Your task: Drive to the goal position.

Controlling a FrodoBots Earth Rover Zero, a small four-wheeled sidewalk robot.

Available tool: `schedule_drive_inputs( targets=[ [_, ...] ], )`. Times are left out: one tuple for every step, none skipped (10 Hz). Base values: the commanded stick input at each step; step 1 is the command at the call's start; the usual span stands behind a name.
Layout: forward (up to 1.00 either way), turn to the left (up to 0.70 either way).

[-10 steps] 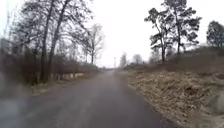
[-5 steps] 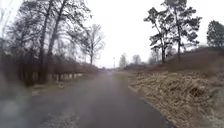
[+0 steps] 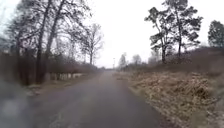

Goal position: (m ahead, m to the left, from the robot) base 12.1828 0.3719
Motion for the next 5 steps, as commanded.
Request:
schedule_drive_inputs(
  targets=[
    [0.7, 0.0],
    [0.7, 0.0],
    [0.7, 0.0],
    [0.7, 0.0],
    [0.7, 0.0]
  ],
)
